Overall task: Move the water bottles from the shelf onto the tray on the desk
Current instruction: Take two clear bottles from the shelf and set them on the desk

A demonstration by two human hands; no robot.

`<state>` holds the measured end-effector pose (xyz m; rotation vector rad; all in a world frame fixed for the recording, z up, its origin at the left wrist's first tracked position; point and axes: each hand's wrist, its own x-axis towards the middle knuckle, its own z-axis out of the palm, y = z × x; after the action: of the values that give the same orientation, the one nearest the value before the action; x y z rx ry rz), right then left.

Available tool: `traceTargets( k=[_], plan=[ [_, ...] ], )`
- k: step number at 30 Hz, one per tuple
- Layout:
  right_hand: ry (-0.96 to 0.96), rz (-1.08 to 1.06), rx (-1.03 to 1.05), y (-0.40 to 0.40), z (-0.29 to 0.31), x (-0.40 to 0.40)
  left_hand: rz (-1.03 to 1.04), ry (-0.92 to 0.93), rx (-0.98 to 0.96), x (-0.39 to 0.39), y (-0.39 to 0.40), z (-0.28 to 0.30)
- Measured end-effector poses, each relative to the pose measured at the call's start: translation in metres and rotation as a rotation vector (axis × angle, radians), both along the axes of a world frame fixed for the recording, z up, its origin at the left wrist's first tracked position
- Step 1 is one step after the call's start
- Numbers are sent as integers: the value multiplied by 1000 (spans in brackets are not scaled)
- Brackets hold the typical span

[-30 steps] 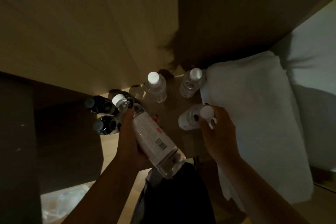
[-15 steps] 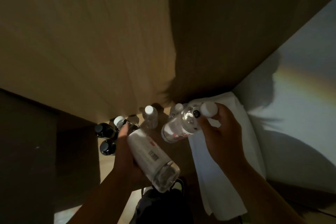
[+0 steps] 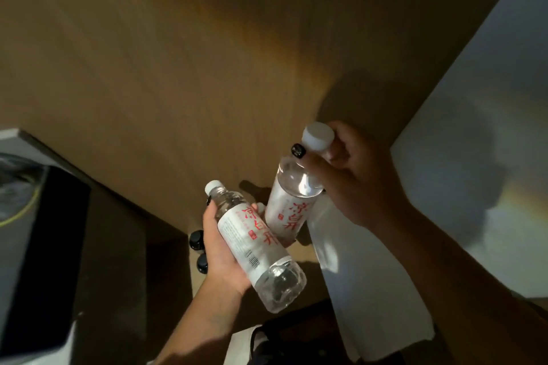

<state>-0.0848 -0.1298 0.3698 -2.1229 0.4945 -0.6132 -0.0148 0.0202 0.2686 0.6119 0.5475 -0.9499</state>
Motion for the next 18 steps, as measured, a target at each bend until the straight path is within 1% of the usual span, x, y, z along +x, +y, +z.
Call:
traceTargets(
  k=[3,6,9,11,13,16,18],
  plan=[
    [-50,23,-81,-4,29,-1,-54,5,-16,-7,0,14],
    [-101,36,-184,-10,56,-1,-53,-80,-29,-22,-4,26],
    [-210,92,-283,-15,76,-7,-96,-28,-149,-39,-8,46],
    [-229,132,-281,-20,89,-16,-98,-47,-197,-52,-12,57],
    [-190,224,-151,-26,97,-27,-116,-63,-240,-69,-19,69],
    [-164,436,214,-31,94,-45,-127,-132,-241,-92,-30,81],
    [-131,514,423,-33,80,-53,-150,-182,-227,-107,-37,90]
  ],
)
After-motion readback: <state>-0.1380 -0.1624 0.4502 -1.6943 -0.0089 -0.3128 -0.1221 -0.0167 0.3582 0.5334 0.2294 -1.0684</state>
